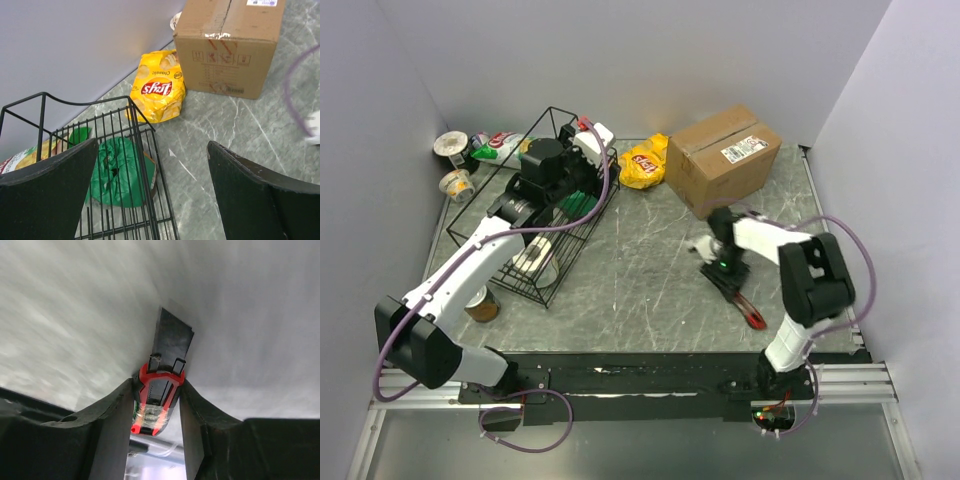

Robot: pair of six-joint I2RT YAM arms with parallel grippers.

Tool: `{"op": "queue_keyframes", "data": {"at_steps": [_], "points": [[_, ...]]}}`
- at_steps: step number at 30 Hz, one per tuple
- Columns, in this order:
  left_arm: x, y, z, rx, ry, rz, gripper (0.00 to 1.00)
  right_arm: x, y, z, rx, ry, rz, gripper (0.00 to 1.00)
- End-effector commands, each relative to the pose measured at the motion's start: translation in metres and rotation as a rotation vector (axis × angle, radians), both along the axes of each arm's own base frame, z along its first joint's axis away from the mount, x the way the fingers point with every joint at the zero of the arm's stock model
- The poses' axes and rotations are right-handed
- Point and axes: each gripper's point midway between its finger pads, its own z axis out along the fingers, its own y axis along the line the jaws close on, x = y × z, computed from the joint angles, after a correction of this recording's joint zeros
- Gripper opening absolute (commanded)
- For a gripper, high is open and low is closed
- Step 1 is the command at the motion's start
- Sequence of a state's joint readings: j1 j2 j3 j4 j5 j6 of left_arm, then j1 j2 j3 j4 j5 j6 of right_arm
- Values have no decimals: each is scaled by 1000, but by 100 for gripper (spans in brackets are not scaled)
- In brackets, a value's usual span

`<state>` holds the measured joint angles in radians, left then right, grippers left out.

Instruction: Unpack the express box

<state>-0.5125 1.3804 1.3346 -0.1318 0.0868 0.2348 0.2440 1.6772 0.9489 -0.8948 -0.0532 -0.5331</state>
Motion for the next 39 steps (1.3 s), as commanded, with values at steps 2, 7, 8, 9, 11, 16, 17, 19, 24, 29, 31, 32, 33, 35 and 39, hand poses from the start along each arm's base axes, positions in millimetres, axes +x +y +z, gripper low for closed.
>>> {"op": "queue_keyframes", "data": {"at_steps": [2, 7, 8, 9, 11, 16, 17, 19, 24, 29, 31, 32, 33, 35, 39], "points": [[-9, 9, 13, 29, -50, 7, 97, 73, 93, 12, 166, -143, 177, 17], [-15, 10, 9, 37, -21, -2, 97, 91, 153, 23, 217, -188, 315, 50], [-17, 10, 9, 33, -10, -7, 96, 91, 157, 33, 248, -209, 305, 55], [-19, 9, 10, 32, -7, -12, 96, 88, 154, 34, 261, -218, 292, 61], [-21, 9, 12, 26, -3, -17, 96, 95, 147, 61, 334, -315, 237, 76], [-20, 7, 12, 23, 4, -23, 97, 66, 119, 69, 459, -337, 154, 88], [-18, 7, 11, 23, 6, -19, 96, 64, 116, 69, 456, -352, 174, 87], [-17, 5, 13, 15, 8, -22, 96, 56, 109, 56, 439, -340, 182, 84], [-16, -3, 9, 3, 37, -46, 97, 63, 116, 44, 467, -360, 213, 81], [-17, -2, 9, 7, 55, -46, 96, 75, 118, 23, 419, -344, 255, 77], [-18, -1, 9, 16, 53, -46, 97, 74, 118, 17, 401, -348, 304, 70], [-18, -1, 9, 19, 51, -46, 96, 71, 115, 13, 381, -350, 316, 67], [-17, -1, 8, 22, 49, -45, 96, 71, 113, 12, 371, -362, 326, 67], [-17, -1, 4, 28, 57, -50, 96, 68, 111, 7, 341, -380, 363, 66], [-17, -9, 3, 19, 71, -81, 96, 62, 112, 3, 305, -383, 411, 49]]}}
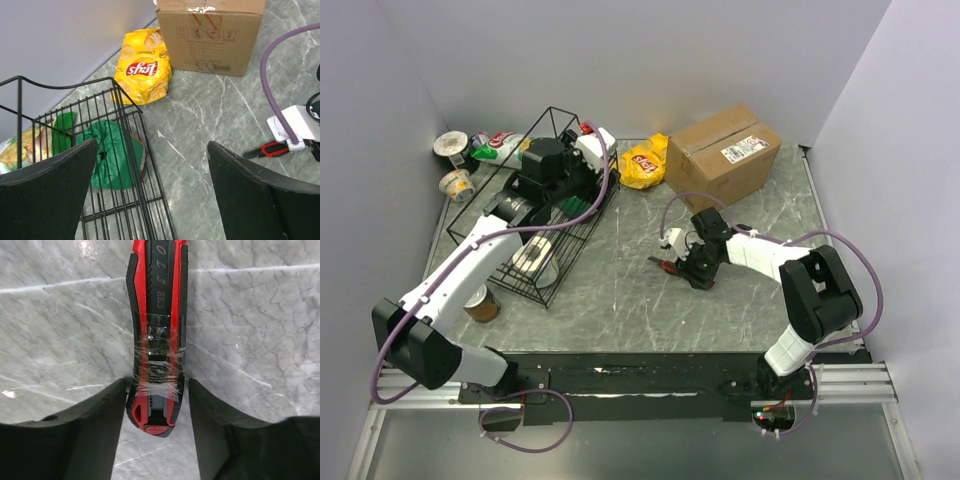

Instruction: Unpack the express box

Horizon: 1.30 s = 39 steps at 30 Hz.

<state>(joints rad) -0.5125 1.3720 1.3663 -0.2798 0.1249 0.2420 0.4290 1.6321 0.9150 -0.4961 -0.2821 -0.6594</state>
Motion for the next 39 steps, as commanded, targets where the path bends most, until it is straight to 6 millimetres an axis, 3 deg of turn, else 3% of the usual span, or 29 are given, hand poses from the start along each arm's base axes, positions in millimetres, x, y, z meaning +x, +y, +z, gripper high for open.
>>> {"op": "queue_keyframes", "data": {"at_steps": [1, 4, 6, 9, 10, 13, 14, 15, 16, 17, 18, 20, 21, 24, 32, 39], "points": [[-2, -14, 22, -45, -22, -59, 96, 0, 1, -4, -54, -59, 69, 44], [-2, -19, 22, -60, -3, -77, 96, 3, -1, -5, -89, -54, 55, 22], [0, -22, 22, -69, 8, -78, 96, 11, 1, 10, -80, -102, 51, 10], [-4, -31, 10, -76, 69, -121, 96, 30, 7, 68, -7, -314, 62, 4], [-7, -34, 5, -74, 92, -140, 96, 33, 10, 98, 34, -402, 79, 2], [-15, -50, -6, -90, 165, -236, 97, 34, 13, 148, 90, -550, 94, 0], [-18, -62, -18, -89, 222, -298, 97, 31, 16, 158, 106, -584, 116, 0], [-18, -69, -2, -95, 215, -342, 97, 32, 18, 170, 120, -639, 134, 0], [-19, -75, -4, -95, 254, -373, 99, 27, 25, 190, 139, -725, 183, 0], [-18, -80, -33, -67, 377, -386, 95, 24, 26, 192, 133, -759, 198, 0], [-21, -90, -12, -85, 358, -463, 91, 22, 28, 207, 143, -828, 224, 0], [-21, -97, -27, -68, 428, -507, 83, 15, 40, 209, 139, -862, 268, 0], [-22, -100, -18, -73, 403, -546, 82, 16, 40, 210, 116, -875, 264, 0], [-27, -104, -20, -70, 385, -629, 82, 16, 45, 218, 105, -899, 275, 0], [-33, -96, -6, -62, 315, -721, 81, 36, 45, 240, 54, -1017, 261, 0], [-33, -95, -11, -81, 335, -759, 78, 50, 61, 269, 114, -1065, 220, 0]]}}
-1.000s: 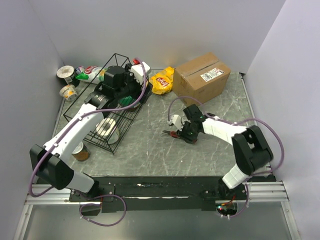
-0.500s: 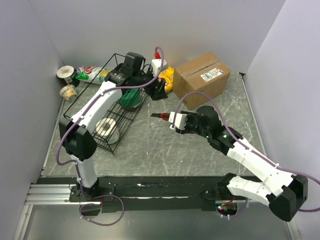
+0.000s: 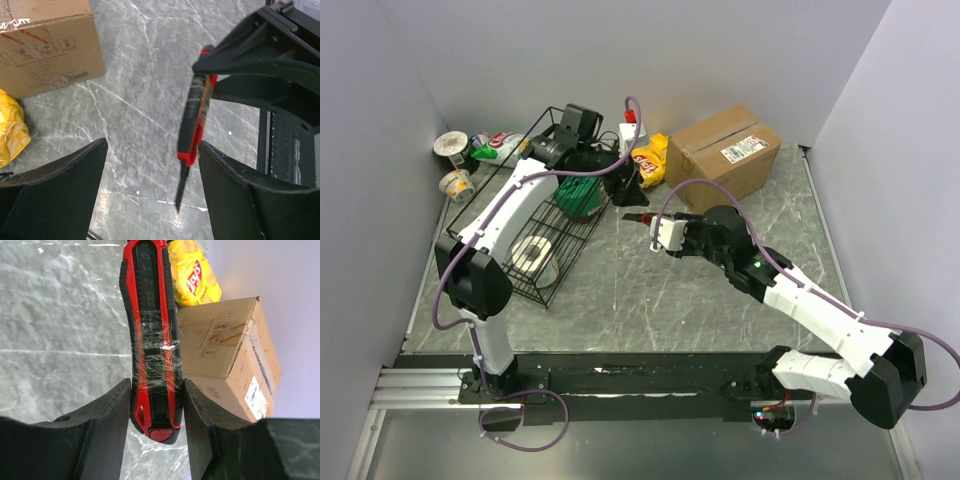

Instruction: Unpack the express box

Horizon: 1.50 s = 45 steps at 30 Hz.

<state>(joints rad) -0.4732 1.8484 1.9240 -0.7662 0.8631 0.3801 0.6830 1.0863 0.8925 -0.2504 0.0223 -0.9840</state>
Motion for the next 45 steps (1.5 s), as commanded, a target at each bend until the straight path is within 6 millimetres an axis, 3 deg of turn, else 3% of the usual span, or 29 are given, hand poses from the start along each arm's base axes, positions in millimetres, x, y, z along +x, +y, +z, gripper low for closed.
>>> {"op": "queue_keyframes", "data": {"at_steps": [1, 7, 18, 25, 30, 31, 32, 33, 34, 35, 36, 37, 38, 39, 40, 41, 42, 44, 45], "points": [[-9, -1, 20, -54, -36, -77, 78, 19, 18, 64, 123, -152, -8, 0], [-12, -3, 20, -70, -36, -99, 72, 26, 28, 78, 122, -214, 13, 0], [-10, -5, 17, -69, -43, -134, 49, 32, 36, 99, 176, -305, -7, 0], [-10, -7, 18, -75, -53, -159, 46, 33, 38, 104, 180, -333, 3, 0], [-14, -7, 20, -87, -91, -210, 21, 38, 39, 105, 192, -344, -10, 0], [-15, -7, 22, -89, -103, -217, 8, 39, 40, 109, 206, -351, -15, 0], [-14, -7, 24, -90, -130, -228, 1, 41, 41, 108, 214, -340, -20, 0], [-13, -7, 26, -90, -146, -226, 1, 41, 43, 110, 223, -339, -19, 1], [-13, -6, 30, -94, -160, -223, 1, 41, 45, 110, 233, -334, -13, 33], [-13, -4, 30, -97, -148, -211, 1, 41, 43, 106, 252, -294, -23, 56], [-8, -5, 38, -124, -181, -202, 1, 40, 41, 124, 285, -272, -23, 75], [-7, 4, 50, -145, -203, -181, 1, 30, 52, 127, 324, -177, 68, 98], [-9, 7, 40, -151, -147, -158, 1, 26, 28, 95, 345, 78, -8, 99], [-8, 11, 42, -168, -151, -143, 1, 18, 29, 138, 454, 127, 40, 99], [-8, 18, 47, -199, -189, -133, 1, 4, 32, 144, 520, 265, 107, 99], [-9, 20, 51, -219, -182, -117, 1, 4, 19, 125, 563, 468, 25, 99], [-10, 22, 55, -232, -193, -110, 1, 0, 15, 154, 612, 485, 48, 99], [-13, 26, 66, -266, -239, -86, 1, -12, 22, 161, 674, 656, 134, 99], [-14, 27, 70, -281, -244, -74, 1, -11, 11, 172, 707, 675, 123, 99]]}}
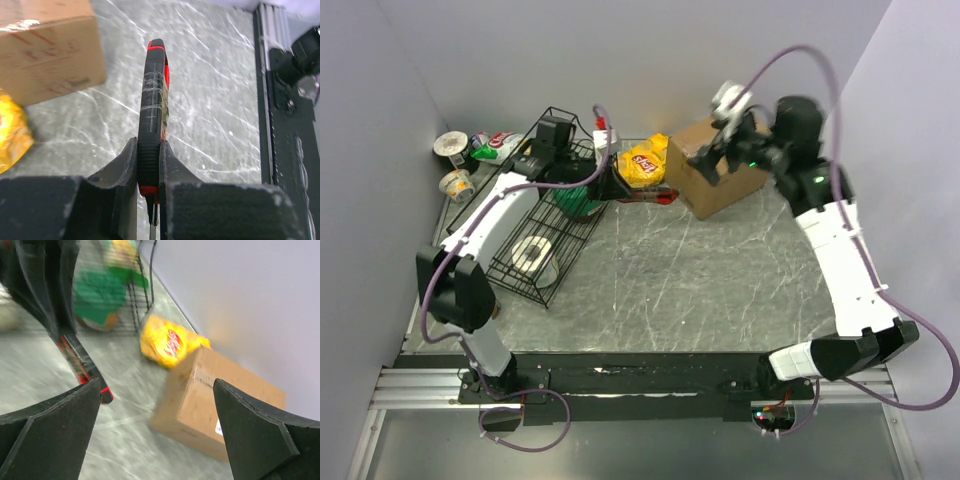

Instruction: Unpack the express box

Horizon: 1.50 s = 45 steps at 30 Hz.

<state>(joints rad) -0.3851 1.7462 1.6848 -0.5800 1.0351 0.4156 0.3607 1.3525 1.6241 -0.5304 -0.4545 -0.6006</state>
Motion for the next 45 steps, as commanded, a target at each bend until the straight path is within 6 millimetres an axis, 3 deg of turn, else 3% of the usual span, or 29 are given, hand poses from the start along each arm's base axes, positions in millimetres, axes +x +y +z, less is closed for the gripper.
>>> {"op": "queue_keyframes", "data": {"at_steps": [1, 6, 8, 9, 10, 11, 17, 21, 31, 45], "points": [[-5, 4, 91, -217, -274, 16, 1, -66, 14, 7, 273, 498, 246, 98], [-22, 5, 139, -404, -245, 17, 1, -60, 17, 12, 376, 537, 367, 88], [-27, 3, 156, -460, -201, 1, 1, -66, 22, 10, 434, 617, 417, 88], [-26, 1, 159, -474, -175, -9, 1, -62, 25, 18, 450, 575, 447, 88], [-31, 0, 164, -495, -95, -19, 1, -65, 27, 21, 493, 647, 452, 88], [-35, 0, 173, -526, -120, -52, 1, -64, 29, 21, 508, 659, 465, 89], [-34, -8, 173, -533, -60, -84, 1, -61, 35, 60, 577, 619, 530, 88], [-37, -15, 170, -536, -53, -109, 1, -60, 38, 69, 574, 574, 533, 87], [-29, -20, 171, -563, -37, -87, 1, -62, 50, 65, 564, 572, 522, 82], [-22, -26, 165, -568, -24, -88, 1, -55, 59, 73, 562, 537, 525, 68]]}}
